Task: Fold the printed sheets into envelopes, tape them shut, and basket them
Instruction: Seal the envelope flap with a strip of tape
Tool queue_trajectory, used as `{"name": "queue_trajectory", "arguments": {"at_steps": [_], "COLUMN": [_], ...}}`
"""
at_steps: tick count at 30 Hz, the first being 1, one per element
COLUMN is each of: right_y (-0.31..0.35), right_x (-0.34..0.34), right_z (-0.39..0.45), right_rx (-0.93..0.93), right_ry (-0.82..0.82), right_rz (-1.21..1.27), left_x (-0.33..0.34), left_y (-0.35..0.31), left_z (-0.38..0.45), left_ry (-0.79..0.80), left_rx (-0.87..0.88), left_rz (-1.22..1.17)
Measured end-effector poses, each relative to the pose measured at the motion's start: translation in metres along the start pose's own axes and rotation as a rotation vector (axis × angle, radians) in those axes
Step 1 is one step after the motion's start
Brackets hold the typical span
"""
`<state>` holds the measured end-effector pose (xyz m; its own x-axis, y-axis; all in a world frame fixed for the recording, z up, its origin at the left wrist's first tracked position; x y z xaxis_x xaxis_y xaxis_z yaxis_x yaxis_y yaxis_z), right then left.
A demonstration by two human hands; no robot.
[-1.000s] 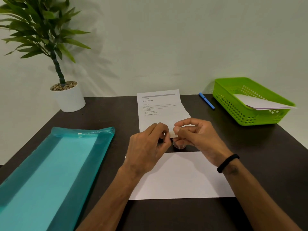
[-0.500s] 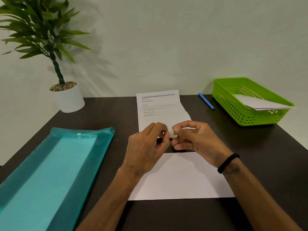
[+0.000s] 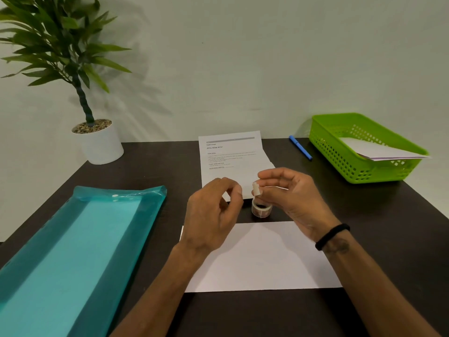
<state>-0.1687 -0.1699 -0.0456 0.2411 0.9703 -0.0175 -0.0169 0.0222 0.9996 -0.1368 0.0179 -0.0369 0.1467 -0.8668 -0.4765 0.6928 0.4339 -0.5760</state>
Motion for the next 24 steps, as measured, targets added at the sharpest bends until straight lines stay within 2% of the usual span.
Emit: {"name": "queue_trajectory", "arguments": {"at_steps": [4, 8, 13, 18, 24], "right_y": [0.007, 0.009, 0.007, 0.004, 0.000], "right_x": [0.003, 0.009, 0.003, 0.000, 0.001], "right_z": [-0.002, -0.004, -0.001, 0.000, 0.002], "right_rx": [-0.108, -0.168, -0.152, -0.123, -0.087], "right_ry": [-0.045, -0.026, -0.059, -0.072, -0.062], "right_rz": [-0.138, -0.212, -0.143, -0.046, -0.045], "left_x": [0.004, 0.016, 0.021, 0.023, 0.022], "left_y": [0.008, 0.010, 0.023, 0.024, 0.025], "left_z": [0.000, -0.002, -0.002, -0.004, -0.003], "left_ry": [0.007, 0.098, 0.119, 0.140, 0.139], "left_rx": [-0.264, -0.372, -0.557, -0.621, -0.604], "left_rz": [-0.250, -0.379, -0.541, -0.675, -0.655]}}
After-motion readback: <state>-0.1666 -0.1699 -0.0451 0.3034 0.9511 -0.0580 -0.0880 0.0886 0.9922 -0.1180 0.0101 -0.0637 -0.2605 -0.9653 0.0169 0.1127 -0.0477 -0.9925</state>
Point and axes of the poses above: each hand's wrist, its own z-axis towards the middle knuckle, its own x-axis out of the palm, y = z × x, the point moved 7 cm from there along z, towards the middle knuckle, and after that the axes turned 1 degree about -z, right-handed, at the moved point
